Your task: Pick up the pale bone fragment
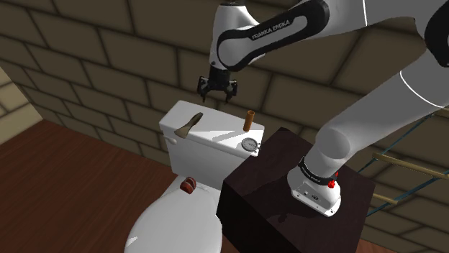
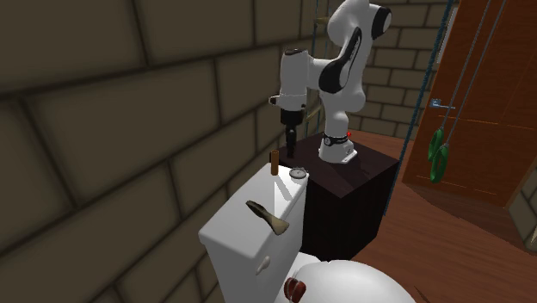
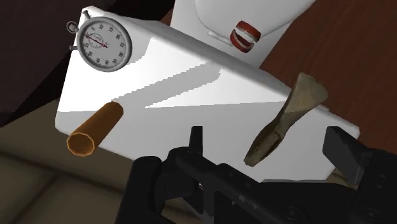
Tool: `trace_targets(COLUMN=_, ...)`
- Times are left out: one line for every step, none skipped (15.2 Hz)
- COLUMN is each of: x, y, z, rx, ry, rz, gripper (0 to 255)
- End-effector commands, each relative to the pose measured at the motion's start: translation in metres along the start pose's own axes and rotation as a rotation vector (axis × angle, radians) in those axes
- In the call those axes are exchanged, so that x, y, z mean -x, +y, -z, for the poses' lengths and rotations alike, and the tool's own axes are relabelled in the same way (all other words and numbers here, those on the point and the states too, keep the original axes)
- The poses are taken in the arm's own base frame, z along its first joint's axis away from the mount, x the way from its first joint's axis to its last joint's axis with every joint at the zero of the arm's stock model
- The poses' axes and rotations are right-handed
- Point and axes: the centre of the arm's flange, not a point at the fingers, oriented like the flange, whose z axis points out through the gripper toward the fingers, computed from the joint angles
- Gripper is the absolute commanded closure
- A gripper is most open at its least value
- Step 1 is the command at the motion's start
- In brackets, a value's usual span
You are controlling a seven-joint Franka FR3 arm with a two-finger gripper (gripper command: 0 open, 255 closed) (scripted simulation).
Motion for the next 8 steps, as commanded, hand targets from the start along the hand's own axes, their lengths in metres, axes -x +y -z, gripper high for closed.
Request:
trace_targets(x=-0.007, y=-0.017, z=-0.02, rx=0.005, ry=-0.003, rz=-0.089, gripper=0)
trace_targets(x=-0.011, y=-0.025, z=-0.031, rx=0.009, ry=-0.004, rz=-0.13, gripper=0)
trace_targets(x=-0.015, y=-0.032, z=-0.042, rx=0.013, ry=-0.005, rz=-0.171, gripper=0)
trace_targets(x=-0.02, y=-0.039, z=-0.052, rx=0.017, ry=-0.007, rz=-0.212, gripper=0)
trace_targets(x=-0.025, y=-0.046, z=-0.063, rx=0.021, ry=-0.008, rz=-0.253, gripper=0)
trace_targets(x=-0.03, y=-0.052, z=-0.074, rx=0.024, ry=-0.009, rz=-0.293, gripper=0)
trace_targets(x=-0.036, y=-0.058, z=-0.084, rx=0.028, ry=-0.01, rz=-0.334, gripper=0)
trace_targets(x=-0.042, y=-0.064, z=-0.095, rx=0.032, ry=-0.011, rz=-0.375, gripper=0)
